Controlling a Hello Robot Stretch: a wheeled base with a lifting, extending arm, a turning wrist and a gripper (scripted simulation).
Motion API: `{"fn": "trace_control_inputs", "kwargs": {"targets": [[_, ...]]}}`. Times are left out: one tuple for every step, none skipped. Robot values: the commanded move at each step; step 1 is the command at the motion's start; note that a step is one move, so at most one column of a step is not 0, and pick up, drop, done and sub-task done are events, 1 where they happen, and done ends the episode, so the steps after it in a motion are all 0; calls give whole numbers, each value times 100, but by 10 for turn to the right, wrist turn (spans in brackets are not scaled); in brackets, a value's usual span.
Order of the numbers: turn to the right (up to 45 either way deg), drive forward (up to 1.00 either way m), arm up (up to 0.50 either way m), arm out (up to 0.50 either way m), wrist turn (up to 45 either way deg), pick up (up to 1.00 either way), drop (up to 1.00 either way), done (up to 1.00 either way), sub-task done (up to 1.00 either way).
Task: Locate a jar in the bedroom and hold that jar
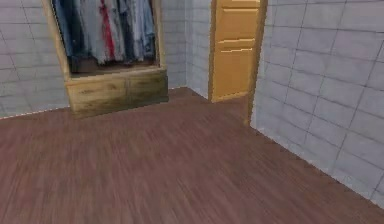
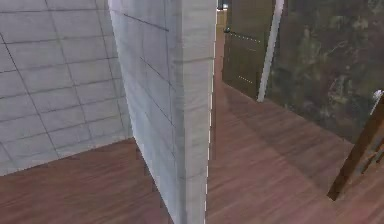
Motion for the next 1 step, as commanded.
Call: {"fn": "trace_control_inputs", "kwargs": {"targets": [[0,100,0,0,0,0,0,0,0]]}}
